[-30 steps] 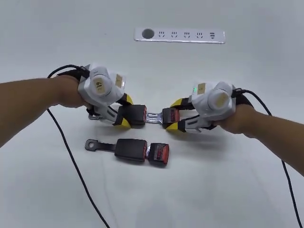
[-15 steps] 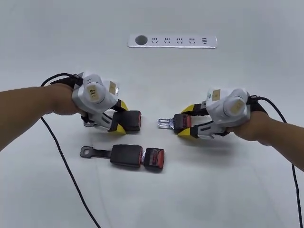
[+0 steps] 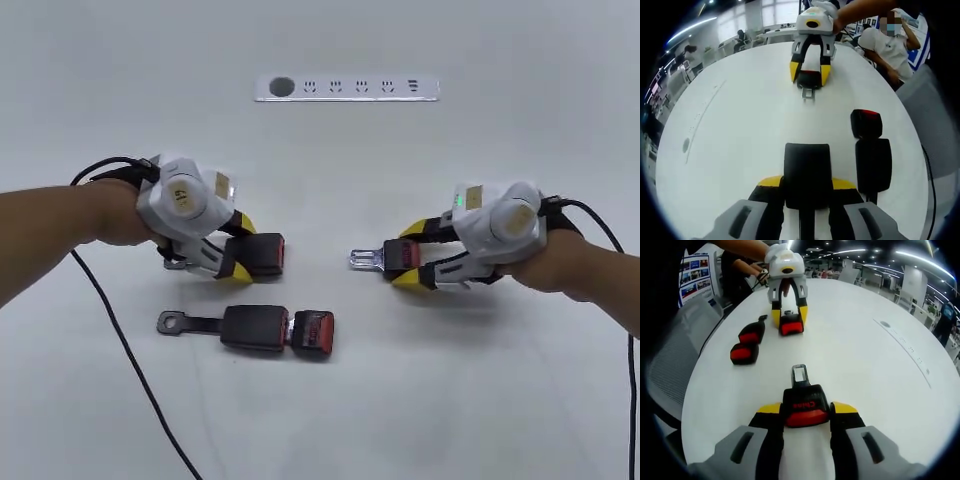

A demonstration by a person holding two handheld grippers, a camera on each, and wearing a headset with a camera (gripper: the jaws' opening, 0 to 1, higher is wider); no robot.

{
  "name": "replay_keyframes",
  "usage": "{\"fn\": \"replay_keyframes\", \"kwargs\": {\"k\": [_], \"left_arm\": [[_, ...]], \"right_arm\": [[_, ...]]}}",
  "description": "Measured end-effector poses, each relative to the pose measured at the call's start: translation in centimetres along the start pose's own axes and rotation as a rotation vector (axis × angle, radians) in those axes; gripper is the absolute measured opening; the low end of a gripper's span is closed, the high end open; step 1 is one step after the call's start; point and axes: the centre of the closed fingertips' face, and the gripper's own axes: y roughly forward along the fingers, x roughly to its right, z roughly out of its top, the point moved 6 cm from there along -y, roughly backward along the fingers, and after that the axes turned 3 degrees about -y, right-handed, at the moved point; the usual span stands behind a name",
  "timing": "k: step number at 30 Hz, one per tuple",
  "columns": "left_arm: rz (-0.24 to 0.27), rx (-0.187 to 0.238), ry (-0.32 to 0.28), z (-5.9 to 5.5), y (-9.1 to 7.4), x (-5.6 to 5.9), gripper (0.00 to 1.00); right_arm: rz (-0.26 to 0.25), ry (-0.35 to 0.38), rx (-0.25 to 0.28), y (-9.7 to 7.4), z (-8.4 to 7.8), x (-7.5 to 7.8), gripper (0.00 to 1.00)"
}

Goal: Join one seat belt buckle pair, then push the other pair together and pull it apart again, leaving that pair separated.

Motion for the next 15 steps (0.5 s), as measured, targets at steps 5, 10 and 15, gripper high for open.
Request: {"fn": "replay_keyframes", "kwargs": {"k": [5, 10, 15], "left_arm": [[0.001, -0.001, -0.006, 0.0, 0.0, -0.1, 0.35], [0.000, -0.001, -0.006, 0.2, 0.0, 0.0, 0.35], [0.000, 0.000, -0.007, 0.4, -0.1, 0.1, 0.35]], "right_arm": [[-0.004, 0.004, -0.009, -0.7, -0.9, 0.1, 0.35], [-0.014, 0.006, -0.019, -1.3, -1.5, -0.1, 0.35], [-0.019, 0.019, -0.024, -2.1, -2.2, -0.2, 0.35]]}}
